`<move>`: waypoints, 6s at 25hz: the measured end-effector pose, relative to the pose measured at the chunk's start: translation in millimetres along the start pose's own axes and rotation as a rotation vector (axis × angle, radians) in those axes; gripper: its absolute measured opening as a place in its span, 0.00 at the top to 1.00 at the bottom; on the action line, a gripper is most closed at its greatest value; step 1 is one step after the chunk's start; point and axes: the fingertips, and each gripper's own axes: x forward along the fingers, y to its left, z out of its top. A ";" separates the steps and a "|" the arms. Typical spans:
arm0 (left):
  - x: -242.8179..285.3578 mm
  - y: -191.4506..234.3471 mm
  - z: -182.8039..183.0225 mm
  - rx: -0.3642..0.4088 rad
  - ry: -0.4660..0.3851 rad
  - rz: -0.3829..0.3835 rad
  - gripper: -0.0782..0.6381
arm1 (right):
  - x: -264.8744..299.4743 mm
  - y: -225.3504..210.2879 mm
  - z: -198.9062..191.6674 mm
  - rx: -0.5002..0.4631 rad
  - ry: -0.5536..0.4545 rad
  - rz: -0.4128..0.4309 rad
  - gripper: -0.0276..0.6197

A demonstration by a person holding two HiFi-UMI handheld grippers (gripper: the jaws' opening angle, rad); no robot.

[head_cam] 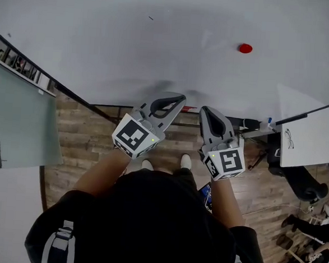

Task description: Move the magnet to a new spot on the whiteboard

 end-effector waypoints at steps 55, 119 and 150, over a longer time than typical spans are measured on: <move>2.9 1.0 9.1 -0.007 -0.045 0.144 0.88 | 24.1 -94.0 174.1 -0.359 -0.434 -0.430 0.73; -51.9 -48.6 -31.1 0.024 -0.026 0.120 0.89 | -60.4 27.3 -8.4 -0.057 -0.118 0.135 0.77; -45.0 -43.4 -42.1 -0.002 0.007 0.128 0.89 | -62.9 4.0 -14.4 -0.038 -0.110 0.105 0.77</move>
